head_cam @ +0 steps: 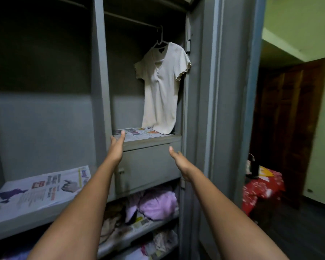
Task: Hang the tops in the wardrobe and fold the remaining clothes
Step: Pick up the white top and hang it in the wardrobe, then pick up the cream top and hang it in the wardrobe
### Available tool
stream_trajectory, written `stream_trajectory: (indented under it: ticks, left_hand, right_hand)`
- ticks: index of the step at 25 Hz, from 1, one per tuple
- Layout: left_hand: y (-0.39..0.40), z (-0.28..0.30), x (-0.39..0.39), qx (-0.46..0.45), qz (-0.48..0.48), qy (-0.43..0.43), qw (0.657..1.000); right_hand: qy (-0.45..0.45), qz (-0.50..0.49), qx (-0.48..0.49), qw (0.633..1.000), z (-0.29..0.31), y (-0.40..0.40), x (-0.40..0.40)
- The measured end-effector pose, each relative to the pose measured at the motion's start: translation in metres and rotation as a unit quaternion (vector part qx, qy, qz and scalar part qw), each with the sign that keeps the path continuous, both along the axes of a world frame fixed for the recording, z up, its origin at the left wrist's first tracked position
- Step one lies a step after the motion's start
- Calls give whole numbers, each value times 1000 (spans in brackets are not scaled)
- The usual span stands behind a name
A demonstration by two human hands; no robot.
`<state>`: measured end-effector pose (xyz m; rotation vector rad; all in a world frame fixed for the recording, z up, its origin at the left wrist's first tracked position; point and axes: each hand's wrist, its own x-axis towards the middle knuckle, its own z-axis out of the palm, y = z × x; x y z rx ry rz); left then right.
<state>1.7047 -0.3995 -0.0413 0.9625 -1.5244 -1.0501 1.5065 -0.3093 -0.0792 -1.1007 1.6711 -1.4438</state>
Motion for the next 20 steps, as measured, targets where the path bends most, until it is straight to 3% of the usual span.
stream_trajectory:
  ticks: [10, 15, 20]
  left_hand:
    - [197, -31, -122, 42, -275, -61, 959]
    - [307, -31, -181, 39, -406, -64, 911]
    - [397, -42, -239, 46, -535, -99, 837]
  right_hand:
    - [-47, -64, 29, 996, -16, 242, -56]
    - [-67, -209, 19, 976, -9, 384, -84]
    - [-37, -387, 77, 918, -16, 526, -121]
